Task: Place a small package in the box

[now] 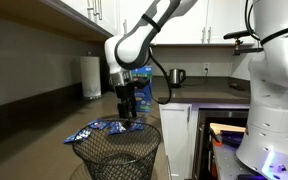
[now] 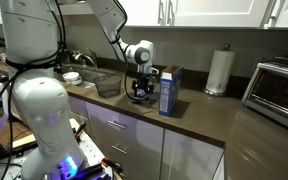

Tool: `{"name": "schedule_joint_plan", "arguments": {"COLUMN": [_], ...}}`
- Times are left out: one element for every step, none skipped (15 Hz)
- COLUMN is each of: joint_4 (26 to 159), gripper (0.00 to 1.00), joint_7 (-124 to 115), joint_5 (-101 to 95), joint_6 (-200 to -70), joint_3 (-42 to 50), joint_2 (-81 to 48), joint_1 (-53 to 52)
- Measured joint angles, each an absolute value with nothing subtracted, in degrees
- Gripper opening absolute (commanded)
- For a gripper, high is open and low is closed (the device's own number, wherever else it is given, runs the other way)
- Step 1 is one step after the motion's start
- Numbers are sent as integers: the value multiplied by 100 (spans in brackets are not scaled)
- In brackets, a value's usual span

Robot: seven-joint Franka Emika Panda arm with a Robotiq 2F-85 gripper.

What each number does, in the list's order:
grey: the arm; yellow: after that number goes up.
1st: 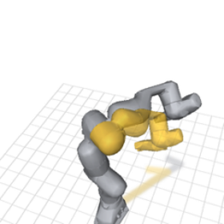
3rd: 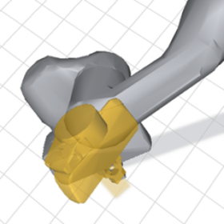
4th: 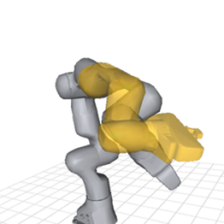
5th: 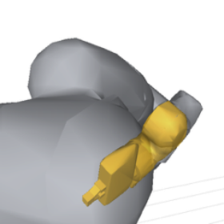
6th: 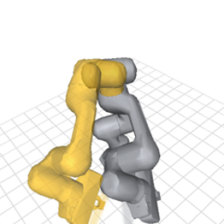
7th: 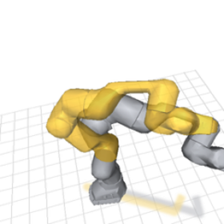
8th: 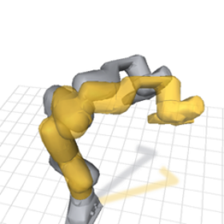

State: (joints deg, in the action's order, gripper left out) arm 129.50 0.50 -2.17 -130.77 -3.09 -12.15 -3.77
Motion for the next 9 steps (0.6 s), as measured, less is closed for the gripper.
{"name": "schedule_joint_plan", "arguments": {"joint_4": [12873,12789,12710,12632,12557,12486,12419,12374,12361], "gripper": [92,76,67,81,87,96,100,100,100], "joint_7": [101,126,143,152,152,152,152,152,152], "joint_5": [-112,-19,53,109,162,199,235,269,295], "joint_6": [-13038,-12974,-12885,-12774,-12662,-12538,-12403,-12278,-12173], "joint_3": [-307,-307,-307,-306,-306,-303,-300,-300,-301], "joint_2": [-1272,-1325,-1370,-1407,-1438,-1465,-1488,-1505,-1508], "joint_1": [-363,-348,-334,-321,-311,-306,-304,-304,-305]}}
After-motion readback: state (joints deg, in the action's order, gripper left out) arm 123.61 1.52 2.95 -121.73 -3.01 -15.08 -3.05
